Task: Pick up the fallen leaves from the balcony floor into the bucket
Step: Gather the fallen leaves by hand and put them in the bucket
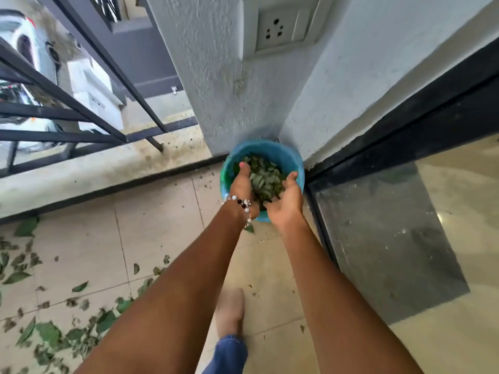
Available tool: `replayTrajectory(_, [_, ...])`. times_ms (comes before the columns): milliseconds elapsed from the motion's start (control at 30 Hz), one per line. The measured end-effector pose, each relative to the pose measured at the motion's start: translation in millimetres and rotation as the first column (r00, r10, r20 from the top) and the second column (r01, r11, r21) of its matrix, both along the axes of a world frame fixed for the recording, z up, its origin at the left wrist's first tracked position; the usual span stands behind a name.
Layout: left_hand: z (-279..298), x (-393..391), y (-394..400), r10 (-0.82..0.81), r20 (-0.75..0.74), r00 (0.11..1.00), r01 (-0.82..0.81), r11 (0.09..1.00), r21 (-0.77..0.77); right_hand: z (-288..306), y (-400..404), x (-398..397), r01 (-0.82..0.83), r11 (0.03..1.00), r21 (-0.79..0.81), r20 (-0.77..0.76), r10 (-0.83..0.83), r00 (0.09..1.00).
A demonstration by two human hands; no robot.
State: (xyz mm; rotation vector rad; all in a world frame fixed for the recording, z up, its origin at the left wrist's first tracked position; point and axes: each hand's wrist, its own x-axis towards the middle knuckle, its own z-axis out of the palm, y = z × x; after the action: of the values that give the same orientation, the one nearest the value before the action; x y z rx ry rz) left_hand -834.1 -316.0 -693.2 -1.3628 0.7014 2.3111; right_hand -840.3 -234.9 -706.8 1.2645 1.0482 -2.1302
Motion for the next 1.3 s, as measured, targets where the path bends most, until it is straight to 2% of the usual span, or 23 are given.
replayTrajectory(100, [-3,4,-4,-0.094,0.007,0.996,0.094,0.990,-0.107,-1,4,-3,-0.077,0.993,0.091,0.037,0.074,0.997])
replayTrajectory(167, [-2,11,-7,-0.192,0.038,0.981,0.196,0.950,-0.243,1,12,2,-0.210,0.956,0.205,0.024,0.210,0.977])
replayTrajectory(233, [3,23,-9,-0.271,0.090,0.958,0.285,0.894,-0.347,5,29,14,-0.347,0.859,0.377,-0.008,0.378,0.926])
replayTrajectory(300, [13,38,-9,-0.270,0.126,0.955,0.297,0.860,-0.414,9,53,30,-0.438,0.727,0.530,-0.026,0.530,0.848])
replayTrajectory(400, [20,65,-6,-0.240,0.167,0.956,0.291,0.830,-0.475,8,91,55,-0.518,0.505,0.690,0.046,0.684,0.728])
replayTrajectory(500, [15,96,-3,-0.172,0.177,0.969,0.239,0.837,-0.492,3,120,79,-0.525,0.419,0.741,0.100,0.704,0.703])
replayTrajectory(600, [1,122,-1,-0.153,0.169,0.974,0.214,0.868,-0.448,-20,136,99,-0.544,0.328,0.772,0.147,0.741,0.655])
replayTrajectory(700, [-33,146,6,-0.129,0.165,0.978,0.198,0.826,-0.528,-69,142,113,-0.570,0.201,0.797,0.194,0.808,0.556])
replayTrajectory(767, [-70,163,10,-0.126,0.159,0.979,0.195,0.797,-0.571,-112,144,121,-0.563,0.077,0.823,0.260,0.830,0.494])
replayTrajectory(967, [-211,185,-1,-0.164,0.087,0.983,0.179,0.716,-0.674,-248,154,128,-0.406,-0.249,0.879,0.381,0.880,0.285])
replayTrajectory(1033, [-247,184,-6,-0.167,0.043,0.985,0.148,0.693,-0.705,-284,158,133,-0.369,-0.272,0.889,0.394,0.864,0.313])
replayTrajectory(1100, [-279,183,-12,-0.158,-0.016,0.987,0.097,0.678,-0.729,-315,158,140,-0.284,-0.239,0.929,0.334,0.871,0.360])
replayTrajectory(1200, [-305,173,-25,-0.145,-0.096,0.985,0.022,0.653,-0.757,-335,152,134,-0.219,-0.090,0.972,0.189,0.853,0.486])
replayTrajectory(1233, [-311,172,-29,-0.143,-0.121,0.982,-0.001,0.642,-0.766,-338,148,132,-0.214,-0.042,0.976,0.148,0.850,0.505])
replayTrajectory(1300, [-318,168,-38,-0.140,-0.148,0.979,-0.029,0.622,-0.782,-336,132,126,-0.226,0.028,0.974,0.086,0.874,0.479])
